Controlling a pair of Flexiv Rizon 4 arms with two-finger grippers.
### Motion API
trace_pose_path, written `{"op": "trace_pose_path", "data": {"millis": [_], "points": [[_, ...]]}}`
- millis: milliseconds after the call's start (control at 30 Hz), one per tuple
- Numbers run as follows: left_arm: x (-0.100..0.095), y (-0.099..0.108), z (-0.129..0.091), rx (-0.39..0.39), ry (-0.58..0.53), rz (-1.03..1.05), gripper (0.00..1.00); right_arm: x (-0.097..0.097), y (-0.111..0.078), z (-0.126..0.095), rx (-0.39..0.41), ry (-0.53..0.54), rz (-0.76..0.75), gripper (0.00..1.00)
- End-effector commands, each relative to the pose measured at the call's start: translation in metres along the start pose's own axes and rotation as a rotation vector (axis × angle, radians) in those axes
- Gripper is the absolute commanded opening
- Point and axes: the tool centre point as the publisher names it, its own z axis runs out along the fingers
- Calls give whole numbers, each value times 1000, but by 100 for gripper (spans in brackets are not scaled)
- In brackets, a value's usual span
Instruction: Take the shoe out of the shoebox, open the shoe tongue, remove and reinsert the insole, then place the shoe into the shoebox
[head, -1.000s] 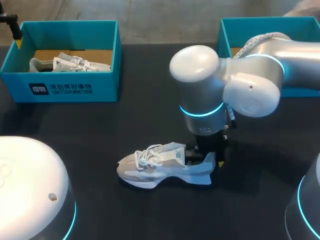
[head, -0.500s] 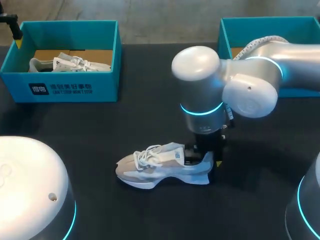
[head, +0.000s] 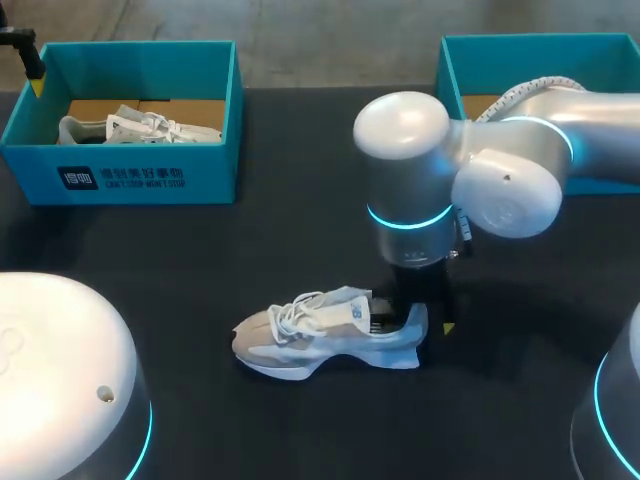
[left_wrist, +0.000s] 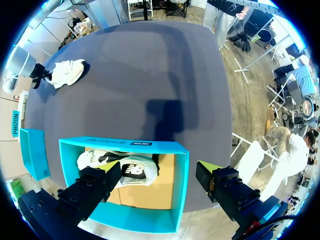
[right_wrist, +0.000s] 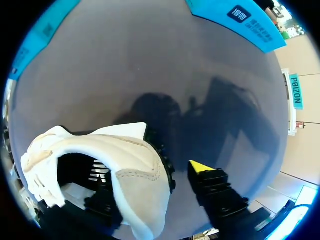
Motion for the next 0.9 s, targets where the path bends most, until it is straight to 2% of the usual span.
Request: {"op": "trace_pose_path", "data": {"millis": [33, 167, 367, 633, 900], "points": [[0, -2, 0, -4, 3, 0, 100, -1, -3, -8, -8, -1, 4, 100], [0, -2, 0, -4, 3, 0, 100, 0, -5, -19, -2, 10, 13, 100], [0, -2, 0, -4, 3, 0, 100, -9, -7, -41, 17, 103, -25, 100], [0, -2, 0, -4, 3, 0, 100, -27, -5, -75, -43, 193, -167, 100], [0, -2, 0, -4, 3, 0, 100, -35, 2, -88, -33, 242, -349, 100]]}}
